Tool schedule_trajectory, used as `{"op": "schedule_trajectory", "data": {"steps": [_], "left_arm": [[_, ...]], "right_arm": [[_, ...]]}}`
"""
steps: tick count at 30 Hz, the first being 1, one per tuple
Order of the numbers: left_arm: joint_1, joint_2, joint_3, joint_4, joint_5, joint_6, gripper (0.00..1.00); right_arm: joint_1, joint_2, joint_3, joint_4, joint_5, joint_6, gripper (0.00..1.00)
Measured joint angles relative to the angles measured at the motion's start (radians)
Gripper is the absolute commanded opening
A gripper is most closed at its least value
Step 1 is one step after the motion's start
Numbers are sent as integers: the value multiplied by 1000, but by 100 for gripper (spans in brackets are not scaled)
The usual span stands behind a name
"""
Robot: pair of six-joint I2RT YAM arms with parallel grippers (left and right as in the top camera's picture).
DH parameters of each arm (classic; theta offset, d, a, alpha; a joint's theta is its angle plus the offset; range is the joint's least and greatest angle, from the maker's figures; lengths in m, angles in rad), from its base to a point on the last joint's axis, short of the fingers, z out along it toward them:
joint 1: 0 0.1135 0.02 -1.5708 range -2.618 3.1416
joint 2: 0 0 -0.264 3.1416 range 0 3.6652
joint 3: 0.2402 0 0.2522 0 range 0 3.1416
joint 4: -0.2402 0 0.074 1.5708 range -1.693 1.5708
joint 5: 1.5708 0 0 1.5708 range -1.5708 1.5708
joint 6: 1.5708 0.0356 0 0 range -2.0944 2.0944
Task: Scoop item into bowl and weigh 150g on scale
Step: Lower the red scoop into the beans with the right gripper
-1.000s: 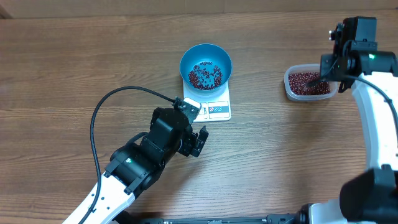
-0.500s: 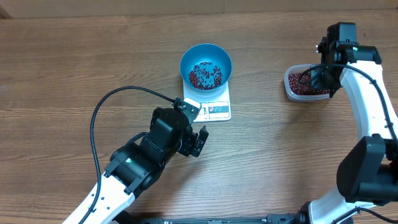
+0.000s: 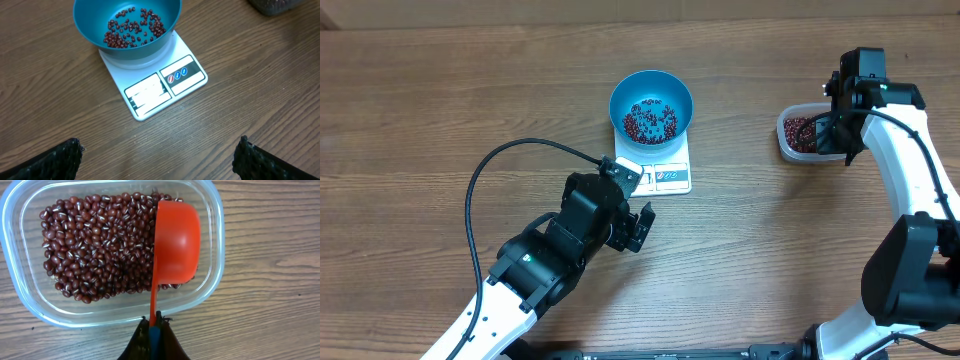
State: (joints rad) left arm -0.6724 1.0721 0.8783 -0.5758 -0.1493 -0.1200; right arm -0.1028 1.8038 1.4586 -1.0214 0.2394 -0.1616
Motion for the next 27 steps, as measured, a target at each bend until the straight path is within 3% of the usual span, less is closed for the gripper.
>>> {"op": "schedule_trajectory", "data": {"steps": [27], "left_arm": [[0, 0, 0, 0, 0, 0, 100]], "right_arm": [[-2, 0, -68, 41, -294, -74, 4]]}}
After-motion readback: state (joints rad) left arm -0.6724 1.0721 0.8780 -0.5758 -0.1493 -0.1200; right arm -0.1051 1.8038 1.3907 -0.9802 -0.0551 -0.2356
